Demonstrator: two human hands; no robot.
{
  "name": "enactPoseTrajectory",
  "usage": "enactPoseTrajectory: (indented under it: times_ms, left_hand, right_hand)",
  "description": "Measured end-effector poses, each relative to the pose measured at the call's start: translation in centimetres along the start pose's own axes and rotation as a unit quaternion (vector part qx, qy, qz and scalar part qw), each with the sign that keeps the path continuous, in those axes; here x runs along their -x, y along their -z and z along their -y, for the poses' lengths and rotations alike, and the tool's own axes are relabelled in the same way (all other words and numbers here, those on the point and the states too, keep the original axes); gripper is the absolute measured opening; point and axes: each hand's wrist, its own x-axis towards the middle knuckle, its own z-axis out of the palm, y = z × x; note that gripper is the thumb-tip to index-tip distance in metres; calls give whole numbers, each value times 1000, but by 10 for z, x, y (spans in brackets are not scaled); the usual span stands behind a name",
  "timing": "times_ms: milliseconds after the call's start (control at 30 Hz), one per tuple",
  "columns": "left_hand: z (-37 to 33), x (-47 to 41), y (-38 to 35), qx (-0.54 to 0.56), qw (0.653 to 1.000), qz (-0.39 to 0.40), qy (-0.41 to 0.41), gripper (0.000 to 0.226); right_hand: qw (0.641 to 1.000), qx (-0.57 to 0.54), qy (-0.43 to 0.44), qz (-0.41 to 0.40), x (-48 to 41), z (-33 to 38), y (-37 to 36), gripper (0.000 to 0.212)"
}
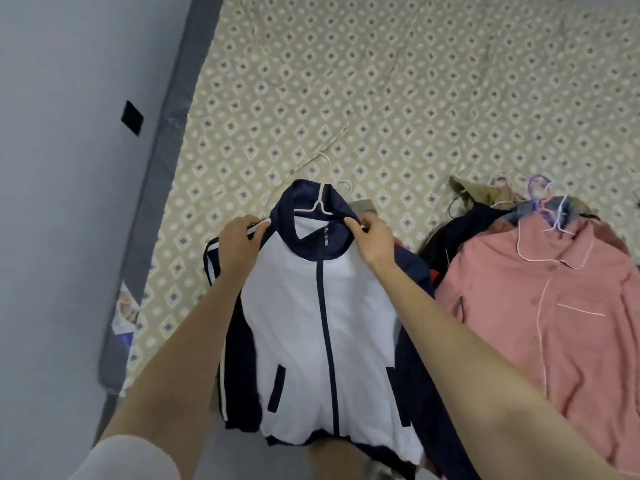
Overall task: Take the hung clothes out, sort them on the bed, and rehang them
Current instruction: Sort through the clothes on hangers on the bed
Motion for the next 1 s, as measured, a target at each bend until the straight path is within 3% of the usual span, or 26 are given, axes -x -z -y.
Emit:
enactPoseTrajectory:
  times_ms: [333, 533, 767, 867, 1000]
  left_hand:
    - [42, -29, -66, -40, 999, 14, -6, 23]
    - [38, -14, -72, -33, 997, 75, 3, 40]
    - [-40, 29, -71, -129, 985, 71, -90, 51]
    - [-87, 51, -69, -172, 970, 66, -160, 55]
    - [-146, 94, -74, -199, 962, 66, -177, 58]
  right_hand:
    - [997, 62, -49, 20, -54, -57, -36, 19]
    - [981, 184, 14, 61, -38, -66, -18, 39]
    - [948, 307, 60, 52, 11, -62, 46, 62]
    - [943, 320, 75, 41, 35, -63, 82, 66]
    - [939, 329, 97, 19, 74, -75, 135, 71]
